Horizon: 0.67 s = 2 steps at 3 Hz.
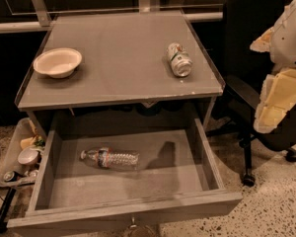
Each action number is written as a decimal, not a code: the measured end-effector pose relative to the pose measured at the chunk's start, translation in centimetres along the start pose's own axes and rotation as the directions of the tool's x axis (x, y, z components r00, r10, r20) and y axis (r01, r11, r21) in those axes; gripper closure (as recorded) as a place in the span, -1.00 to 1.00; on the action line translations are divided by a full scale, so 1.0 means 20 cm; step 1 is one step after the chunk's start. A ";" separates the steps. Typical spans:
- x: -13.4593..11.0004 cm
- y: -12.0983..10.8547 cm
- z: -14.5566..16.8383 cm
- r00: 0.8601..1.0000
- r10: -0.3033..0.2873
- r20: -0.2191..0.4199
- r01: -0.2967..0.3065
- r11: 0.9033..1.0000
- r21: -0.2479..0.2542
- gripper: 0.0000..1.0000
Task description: Pick water bottle from top drawer and place on counter
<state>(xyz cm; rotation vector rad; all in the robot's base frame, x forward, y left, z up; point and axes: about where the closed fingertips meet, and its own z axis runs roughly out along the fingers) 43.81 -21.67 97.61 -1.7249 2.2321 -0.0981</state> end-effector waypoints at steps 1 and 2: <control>0.00 0.00 0.00 1.000 0.000 0.000 0.000 1.000 0.000 -1.00; -0.03 0.02 0.06 1.000 -0.007 0.010 0.007 1.000 -0.008 -1.00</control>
Offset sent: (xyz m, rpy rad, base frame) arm 0.0016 0.0199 -0.0304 0.0205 0.0329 0.0271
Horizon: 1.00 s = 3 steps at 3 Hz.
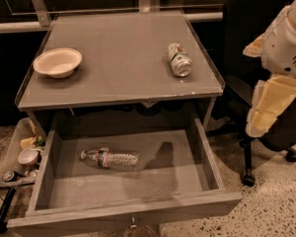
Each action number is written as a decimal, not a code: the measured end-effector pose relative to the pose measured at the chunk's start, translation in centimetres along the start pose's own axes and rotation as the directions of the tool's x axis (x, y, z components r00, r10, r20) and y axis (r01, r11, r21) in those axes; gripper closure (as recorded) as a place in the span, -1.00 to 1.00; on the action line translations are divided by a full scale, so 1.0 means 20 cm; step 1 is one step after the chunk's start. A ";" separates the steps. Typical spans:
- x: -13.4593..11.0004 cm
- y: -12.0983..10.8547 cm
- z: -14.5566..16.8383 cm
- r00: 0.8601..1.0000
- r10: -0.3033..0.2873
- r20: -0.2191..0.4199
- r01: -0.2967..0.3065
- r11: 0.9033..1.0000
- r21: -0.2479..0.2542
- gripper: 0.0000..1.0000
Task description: Pick water bottle from top drawer and place on counter
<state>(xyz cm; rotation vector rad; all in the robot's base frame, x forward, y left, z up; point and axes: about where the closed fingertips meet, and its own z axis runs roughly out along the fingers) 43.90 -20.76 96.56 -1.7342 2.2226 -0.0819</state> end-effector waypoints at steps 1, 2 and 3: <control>-0.10 0.03 0.19 1.000 -0.008 0.020 0.009 0.999 -0.051 -1.00; -0.22 0.11 0.42 1.000 -0.029 0.013 0.030 0.992 -0.125 -1.00; -0.22 0.11 0.43 0.999 -0.029 0.013 0.030 0.992 -0.126 -1.00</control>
Offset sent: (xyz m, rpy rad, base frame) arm 0.0181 0.0976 -0.1268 0.0322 0.2029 0.0966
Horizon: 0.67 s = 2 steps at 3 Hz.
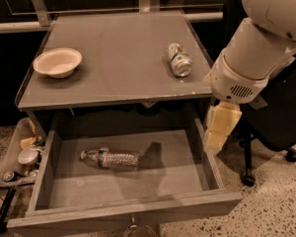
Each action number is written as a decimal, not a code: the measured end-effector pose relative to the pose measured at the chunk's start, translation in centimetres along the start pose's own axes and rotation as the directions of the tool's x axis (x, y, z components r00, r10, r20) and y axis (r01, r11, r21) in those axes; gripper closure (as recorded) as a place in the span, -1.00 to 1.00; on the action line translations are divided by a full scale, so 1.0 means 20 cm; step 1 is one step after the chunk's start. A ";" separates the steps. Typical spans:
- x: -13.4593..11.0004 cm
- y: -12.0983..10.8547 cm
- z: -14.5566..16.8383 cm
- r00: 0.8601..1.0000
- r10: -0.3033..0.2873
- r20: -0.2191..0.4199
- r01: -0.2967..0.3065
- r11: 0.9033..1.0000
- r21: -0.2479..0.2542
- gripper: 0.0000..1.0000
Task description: Pick water bottle from top drawer and place on counter
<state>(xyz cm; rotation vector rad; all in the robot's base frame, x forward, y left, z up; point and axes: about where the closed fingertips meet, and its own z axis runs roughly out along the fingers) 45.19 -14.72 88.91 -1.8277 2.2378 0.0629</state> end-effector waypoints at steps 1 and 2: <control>-0.12 0.06 0.18 0.999 -0.004 0.038 0.005 0.999 -0.039 -1.00; -0.32 0.11 0.41 0.996 -0.003 0.088 0.012 0.995 -0.097 -1.00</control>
Offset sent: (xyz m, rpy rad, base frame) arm 0.0096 0.1388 -0.1120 0.1756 0.1273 0.0602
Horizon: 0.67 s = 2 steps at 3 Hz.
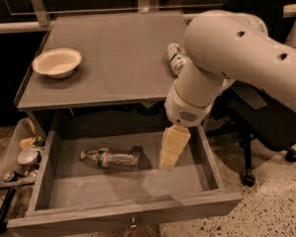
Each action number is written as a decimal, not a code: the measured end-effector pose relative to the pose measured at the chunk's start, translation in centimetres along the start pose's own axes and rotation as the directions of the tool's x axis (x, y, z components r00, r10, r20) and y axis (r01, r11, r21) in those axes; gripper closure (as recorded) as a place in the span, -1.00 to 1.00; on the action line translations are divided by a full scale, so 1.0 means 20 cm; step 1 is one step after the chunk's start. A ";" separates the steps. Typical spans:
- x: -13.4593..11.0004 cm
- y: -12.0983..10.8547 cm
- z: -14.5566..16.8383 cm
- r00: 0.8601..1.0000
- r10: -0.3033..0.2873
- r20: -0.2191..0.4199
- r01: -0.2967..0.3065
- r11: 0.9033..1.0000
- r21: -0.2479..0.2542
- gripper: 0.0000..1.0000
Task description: Pick water bottle from top drawer and place on counter
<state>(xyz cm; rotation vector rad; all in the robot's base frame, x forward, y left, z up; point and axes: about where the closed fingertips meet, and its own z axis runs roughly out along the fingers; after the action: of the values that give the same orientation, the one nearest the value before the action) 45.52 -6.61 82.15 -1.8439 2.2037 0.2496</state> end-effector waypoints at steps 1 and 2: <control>-0.12 0.05 0.24 1.000 0.003 0.016 -0.002 0.996 -0.084 -1.00; -0.14 0.06 0.26 1.000 0.001 0.019 0.001 0.996 -0.090 -1.00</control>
Offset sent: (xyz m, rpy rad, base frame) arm -0.0014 0.0335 -0.0329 0.0262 0.0652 0.0212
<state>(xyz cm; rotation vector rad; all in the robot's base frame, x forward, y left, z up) 45.20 -2.25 77.92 -1.8793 2.2141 0.3707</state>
